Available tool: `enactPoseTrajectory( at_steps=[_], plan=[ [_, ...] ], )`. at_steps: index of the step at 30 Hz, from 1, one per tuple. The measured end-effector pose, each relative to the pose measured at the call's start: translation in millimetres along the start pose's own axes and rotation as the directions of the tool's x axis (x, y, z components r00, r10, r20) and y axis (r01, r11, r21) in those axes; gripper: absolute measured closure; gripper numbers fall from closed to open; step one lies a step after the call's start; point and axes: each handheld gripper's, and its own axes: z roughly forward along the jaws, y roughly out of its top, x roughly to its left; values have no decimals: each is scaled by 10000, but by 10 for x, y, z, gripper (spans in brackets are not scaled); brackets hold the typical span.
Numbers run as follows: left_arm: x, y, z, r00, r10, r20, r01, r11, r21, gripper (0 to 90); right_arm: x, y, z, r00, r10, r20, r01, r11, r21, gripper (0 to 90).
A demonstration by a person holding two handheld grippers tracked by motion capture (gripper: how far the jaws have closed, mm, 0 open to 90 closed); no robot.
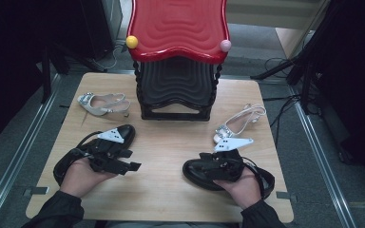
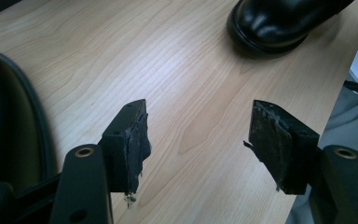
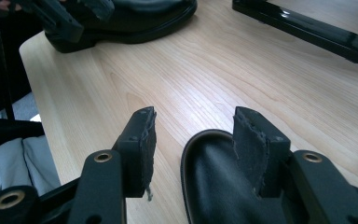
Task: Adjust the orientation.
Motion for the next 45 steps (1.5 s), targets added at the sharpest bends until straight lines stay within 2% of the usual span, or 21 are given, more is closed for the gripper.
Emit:
enactPoseTrajectory(
  at_steps=[6,7,10,11,13,18,23,28,29,30,31,32,34,36,37,42,45],
  plan=[
    [73,-107,-127,9990,-358,-266,354,9992,-158,379,12,59,91,9995,-269,-179,272,9995,129,495],
    [110,-146,-173,9976,-548,-422,539,9983,-205,379,12,67,108,9992,-357,-193,359,9993,128,492],
    [138,-184,-221,9960,-644,-614,631,9978,-224,380,20,90,141,9983,-534,-220,539,9984,184,484],
    [166,-237,-287,9935,-788,-817,768,9967,-271,382,25,100,154,9982,-564,-220,569,9982,185,481],
    [195,-285,-345,9911,-923,-955,896,9954,-327,382,22,118,179,9974,-648,-314,653,9978,145,479],
    [238,-374,-448,9858,-1240,-1136,1197,9918,-447,386,18,151,220,9964,-706,-459,712,9974,115,474],
    [285,-487,-580,9738,-1395,-1797,1346,9901,-393,406,20,182,271,9949,-819,-582,829,9964,150,460],
    [311,-573,-710,9729,-1648,-1623,1545,9852,-738,454,30,209,318,9935,-920,-666,936,9954,212,458],
    [315,-603,-761,9700,-1719,-1721,1602,9839,-795,458,32,212,320,9936,-914,-661,931,9954,242,458],
    [315,-603,-761,9700,-1719,-1721,1602,9839,-795,461,32,212,320,9936,-914,-661,931,9954,242,458],
    [329,-637,-804,9646,-1817,-1913,1706,9826,-728,467,31,216,325,9937,-926,-629,942,9953,239,458],
    [329,-637,-804,9646,-1817,-1913,1706,9826,-728,478,31,216,325,9937,-926,-629,942,9953,239,458],
    [357,-684,-829,9589,-1995,-2016,1896,9795,-676,482,26,218,330,9934,-943,-650,959,9952,214,458],
    [394,-724,-828,9580,-2132,-1919,2050,9768,-617,495,26,221,332,9936,-932,-638,948,9952,229,457],
    [434,-759,-818,9556,-2386,-1726,2281,9705,-785,504,27,222,335,9934,-947,-643,964,9951,233,457],
    [466,-795,-833,9544,-2488,-1648,2380,9678,-823,520,29,221,337,9938,-933,-610,951,9951,275,457],
    [479,-816,-850,9514,-2545,-1735,2429,9663,-855,524,26,217,326,9940,-927,-588,943,9952,246,457]
  ],
)
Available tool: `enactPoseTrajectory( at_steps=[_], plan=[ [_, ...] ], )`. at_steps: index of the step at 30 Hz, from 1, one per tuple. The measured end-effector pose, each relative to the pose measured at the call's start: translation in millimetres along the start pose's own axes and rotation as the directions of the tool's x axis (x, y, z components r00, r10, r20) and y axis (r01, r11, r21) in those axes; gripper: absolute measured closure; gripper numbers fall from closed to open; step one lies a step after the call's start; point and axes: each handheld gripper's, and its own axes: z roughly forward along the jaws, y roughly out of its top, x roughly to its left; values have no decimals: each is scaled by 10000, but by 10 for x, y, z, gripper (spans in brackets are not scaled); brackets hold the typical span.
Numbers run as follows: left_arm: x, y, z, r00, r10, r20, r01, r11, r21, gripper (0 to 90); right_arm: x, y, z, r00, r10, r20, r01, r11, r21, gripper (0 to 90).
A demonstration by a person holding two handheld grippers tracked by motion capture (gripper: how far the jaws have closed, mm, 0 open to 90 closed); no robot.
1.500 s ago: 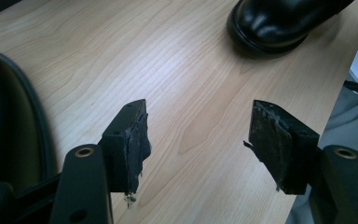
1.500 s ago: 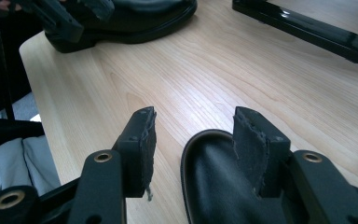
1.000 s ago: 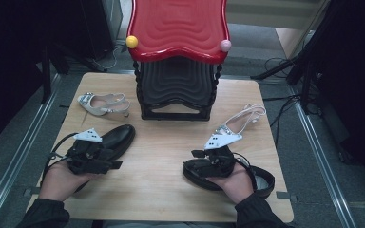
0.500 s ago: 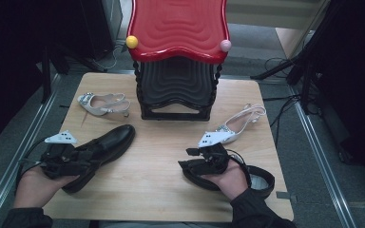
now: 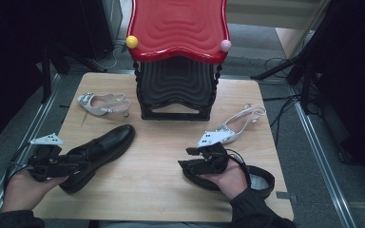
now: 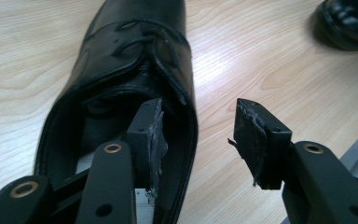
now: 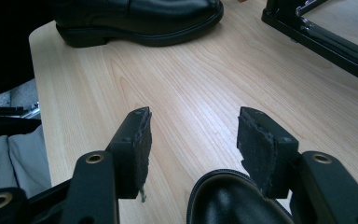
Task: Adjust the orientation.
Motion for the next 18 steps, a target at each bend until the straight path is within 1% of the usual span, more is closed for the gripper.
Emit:
enactPoseTrajectory(
  at_steps=[1,2,6,9,10,11,12,15,16,17,18],
  plan=[
    [6,-2,9,10000,-33,-93,34,9999,115,524,0,0,0,10000,0,0,0,10000,0,457],
    [14,-16,28,9999,64,-135,-58,9990,452,528,-5,-4,-4,10000,0,23,0,10000,-4,457],
    [2,1,79,9997,29,-226,-23,9996,283,529,-10,-6,-15,10000,-5,41,5,10000,-36,457],
    [-30,50,191,9985,325,-433,-316,9993,216,528,-12,-10,-10,10000,36,72,-36,10000,-19,457],
    [-28,70,234,9987,219,-456,-209,9995,221,563,-7,-11,-6,10000,7,91,-7,10000,-7,456],
    [-27,90,273,9989,190,-421,-176,9992,346,563,-7,-11,-6,10000,7,91,-7,10000,-7,456],
    [-32,106,306,9984,274,-491,-256,9990,376,584,-3,-13,-7,10000,-4,90,4,10000,7,455],
    [-20,146,399,9975,344,-617,-305,9975,632,646,8,-25,-16,9999,19,129,-20,10000,44,454],
    [-13,158,434,9977,385,-566,-348,9972,664,671,6,-28,-18,9999,12,141,-12,10000,31,454],
    [-2,168,452,9986,316,-427,-285,9970,717,688,5,-32,-26,9998,57,174,-57,10000,29,454],
    [21,184,457,9998,151,-145,-140,9972,735,736,3,-39,-36,9997,123,219,-123,9999,8,454]
  ],
)
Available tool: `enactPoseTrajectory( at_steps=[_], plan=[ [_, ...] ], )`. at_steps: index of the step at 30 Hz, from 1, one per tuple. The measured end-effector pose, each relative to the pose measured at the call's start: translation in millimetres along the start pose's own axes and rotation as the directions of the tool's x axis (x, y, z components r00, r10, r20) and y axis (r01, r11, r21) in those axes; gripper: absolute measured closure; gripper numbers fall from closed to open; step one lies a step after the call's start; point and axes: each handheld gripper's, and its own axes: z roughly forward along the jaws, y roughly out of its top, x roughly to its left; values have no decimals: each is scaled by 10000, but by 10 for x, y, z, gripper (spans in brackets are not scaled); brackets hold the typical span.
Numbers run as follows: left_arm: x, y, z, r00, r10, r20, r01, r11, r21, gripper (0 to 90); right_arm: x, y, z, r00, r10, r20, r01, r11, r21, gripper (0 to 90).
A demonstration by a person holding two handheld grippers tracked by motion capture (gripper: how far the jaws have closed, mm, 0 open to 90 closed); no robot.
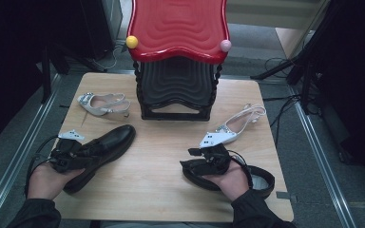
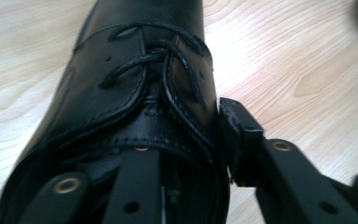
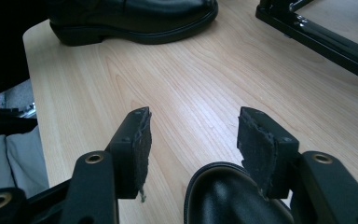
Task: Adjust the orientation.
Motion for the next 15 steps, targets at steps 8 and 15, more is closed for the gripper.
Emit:
enactPoseTrajectory(
  at_steps=[8,15],
  plan=[
    [-51,95,-20,9993,114,362,-109,9998,-135,785,-11,-52,-71,9996,153,218,-151,9998,-86,450],
    [-220,262,34,9956,523,773,-498,9982,-337,784,-14,-109,-137,9986,353,399,-349,9993,-99,444]
  ],
)
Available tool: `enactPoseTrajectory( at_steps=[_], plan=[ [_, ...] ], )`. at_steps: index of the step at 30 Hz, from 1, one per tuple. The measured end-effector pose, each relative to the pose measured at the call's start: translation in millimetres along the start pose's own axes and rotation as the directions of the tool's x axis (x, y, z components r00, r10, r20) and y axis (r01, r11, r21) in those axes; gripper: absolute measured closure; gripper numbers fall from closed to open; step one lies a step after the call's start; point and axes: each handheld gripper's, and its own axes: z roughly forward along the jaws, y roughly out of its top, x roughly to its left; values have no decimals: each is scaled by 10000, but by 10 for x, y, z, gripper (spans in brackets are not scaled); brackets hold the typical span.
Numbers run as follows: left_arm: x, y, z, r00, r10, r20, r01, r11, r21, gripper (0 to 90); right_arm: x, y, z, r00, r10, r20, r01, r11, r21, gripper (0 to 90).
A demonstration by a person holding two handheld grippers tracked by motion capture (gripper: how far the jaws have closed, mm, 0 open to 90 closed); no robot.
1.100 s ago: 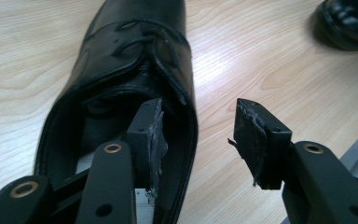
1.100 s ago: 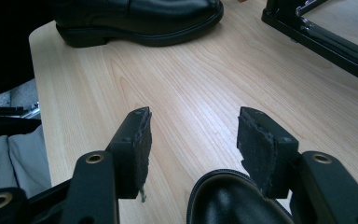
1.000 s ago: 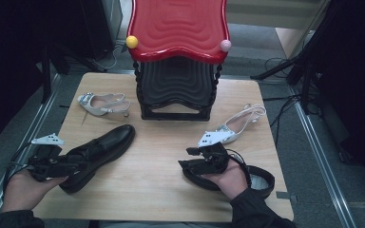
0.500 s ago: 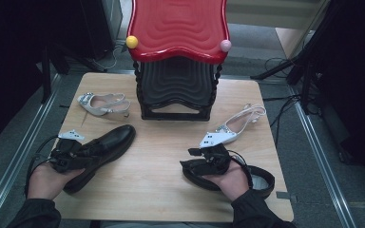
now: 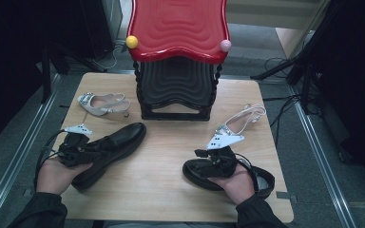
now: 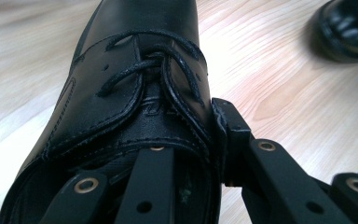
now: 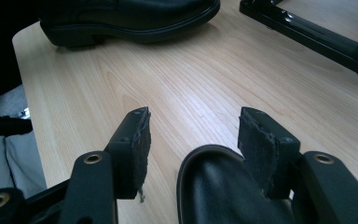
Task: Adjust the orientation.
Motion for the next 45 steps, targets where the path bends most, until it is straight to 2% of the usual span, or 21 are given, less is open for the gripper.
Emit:
enactPoseTrajectory(
  at_steps=[4,11,19,26,33,36,39,41,45],
  plan=[
    [-53,94,66,9994,70,324,-70,10000,-3,781,-5,-47,-46,9998,158,154,-158,9999,-7,437],
    [-218,259,199,9970,544,548,-552,9984,131,780,-9,-136,-151,9979,455,465,-452,9990,-69,435],
    [-408,410,385,9900,1055,934,-1090,9935,327,775,-1,-231,-239,9947,696,751,-691,9976,-93,431],
    [-535,523,536,9838,1347,1181,-1405,9892,424,772,9,-305,-310,9914,884,964,-877,9961,-111,429],
    [-659,603,701,9794,1575,1261,-1652,9848,534,767,18,-350,-354,9886,1027,1105,-1017,9947,-143,428],
    [-701,626,776,9800,1577,1214,-1649,9849,521,766,22,-360,-362,9879,1051,1137,-1040,9945,-155,427],
    [-754,626,865,9779,1746,1145,-1829,9809,664,760,21,-370,-365,9876,1072,1149,-1064,9942,-133,426],
    [-797,619,902,9764,1891,1041,-1967,9781,681,764,18,-373,-364,9872,1080,1170,-1073,9942,-125,426],
    [-805,607,925,9740,1954,1148,-2047,9760,750,752,17,-370,-358,9880,1051,1129,-1043,9945,-127,422]
  ],
)
